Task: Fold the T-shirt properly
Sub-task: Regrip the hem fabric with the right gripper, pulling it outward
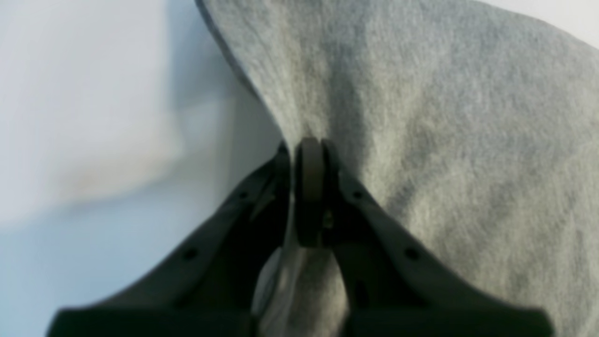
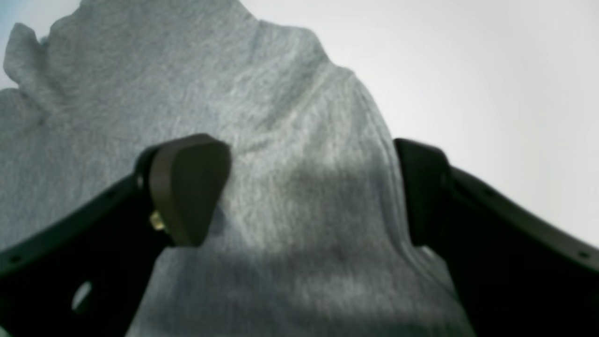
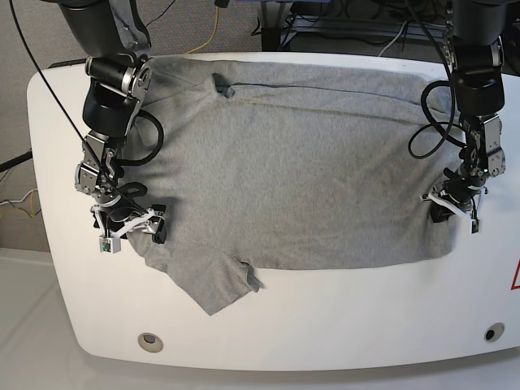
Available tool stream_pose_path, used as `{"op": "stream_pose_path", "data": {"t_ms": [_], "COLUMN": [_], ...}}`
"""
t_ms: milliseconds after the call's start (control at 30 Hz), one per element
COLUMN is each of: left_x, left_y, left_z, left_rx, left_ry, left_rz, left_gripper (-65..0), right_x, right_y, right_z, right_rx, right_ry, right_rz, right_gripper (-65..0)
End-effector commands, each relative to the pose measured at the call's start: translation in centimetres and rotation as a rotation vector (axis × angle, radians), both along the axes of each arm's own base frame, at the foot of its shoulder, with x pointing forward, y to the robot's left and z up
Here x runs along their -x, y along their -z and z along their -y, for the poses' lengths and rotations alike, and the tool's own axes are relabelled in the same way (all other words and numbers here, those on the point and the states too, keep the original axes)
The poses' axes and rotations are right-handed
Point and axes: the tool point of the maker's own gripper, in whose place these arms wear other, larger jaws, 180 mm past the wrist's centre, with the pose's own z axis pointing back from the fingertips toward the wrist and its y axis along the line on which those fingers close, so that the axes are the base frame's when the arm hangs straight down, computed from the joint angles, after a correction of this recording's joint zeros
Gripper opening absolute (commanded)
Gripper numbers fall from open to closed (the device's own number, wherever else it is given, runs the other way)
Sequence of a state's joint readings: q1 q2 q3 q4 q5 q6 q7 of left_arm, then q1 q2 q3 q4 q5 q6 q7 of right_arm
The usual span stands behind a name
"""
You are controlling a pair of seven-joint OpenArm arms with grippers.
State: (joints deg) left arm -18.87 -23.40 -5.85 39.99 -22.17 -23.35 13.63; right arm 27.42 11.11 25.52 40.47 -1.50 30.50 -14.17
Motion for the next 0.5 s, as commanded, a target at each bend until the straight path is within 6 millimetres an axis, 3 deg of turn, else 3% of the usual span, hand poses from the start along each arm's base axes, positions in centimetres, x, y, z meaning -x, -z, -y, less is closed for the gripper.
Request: {"op": "stream_pose_path", "data": {"t_ms": [0,200,467], "left_x": [1.6,1.6,1.6], "left_y": [2.0,2.0,2.0], "left_z": [0.2,0.2,0.2], "left_rx": [-0.031,-0.031,-0.031], "left_ry": [0.028,0.028,0.028], "left_rz": [-0.117,-0.117,-0.117], "left_gripper": [-63.4,-63.4,-63.4], "right_x": [-0.1,0.2,0.2], "right_y": [-0.1,0.8,0.8], "right_z": [0.0,-1.8,-2.1], "right_rx": [0.013,-0.011,-0.014], "right_ry": [-0.017,-0.041,-0.046], "right_rz": [-0.026,-0.063,-0.065], "right_gripper": [-10.1,-10.1,-10.2]}}
